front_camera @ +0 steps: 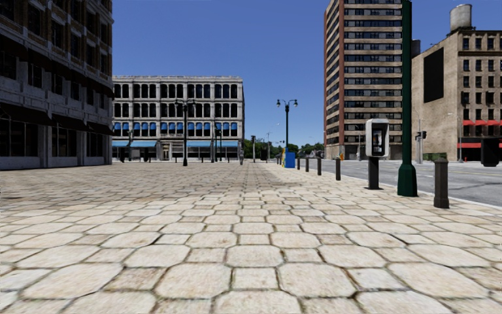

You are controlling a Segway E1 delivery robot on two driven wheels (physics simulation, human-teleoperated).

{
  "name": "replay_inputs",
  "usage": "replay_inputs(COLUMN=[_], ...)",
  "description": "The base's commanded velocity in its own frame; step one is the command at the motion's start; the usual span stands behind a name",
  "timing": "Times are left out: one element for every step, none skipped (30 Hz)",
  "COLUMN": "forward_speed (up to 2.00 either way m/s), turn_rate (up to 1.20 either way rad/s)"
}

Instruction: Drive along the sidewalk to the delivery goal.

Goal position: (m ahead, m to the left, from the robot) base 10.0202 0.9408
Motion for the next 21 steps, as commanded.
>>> replay_inputs(forward_speed=[2.00,2.00,2.00,2.00,2.00,2.00,2.00,2.00,2.00,2.00,2.00,2.00,2.00,2.00,2.00,2.00,2.00,2.00,2.00,2.00,2.00], turn_rate=[0.00,0.00,0.00,0.00,0.00,0.00,0.00,0.00,0.00,0.00,0.00,0.00,0.00,0.00,0.00,0.00,0.00,0.00,0.14,0.14,0.23])
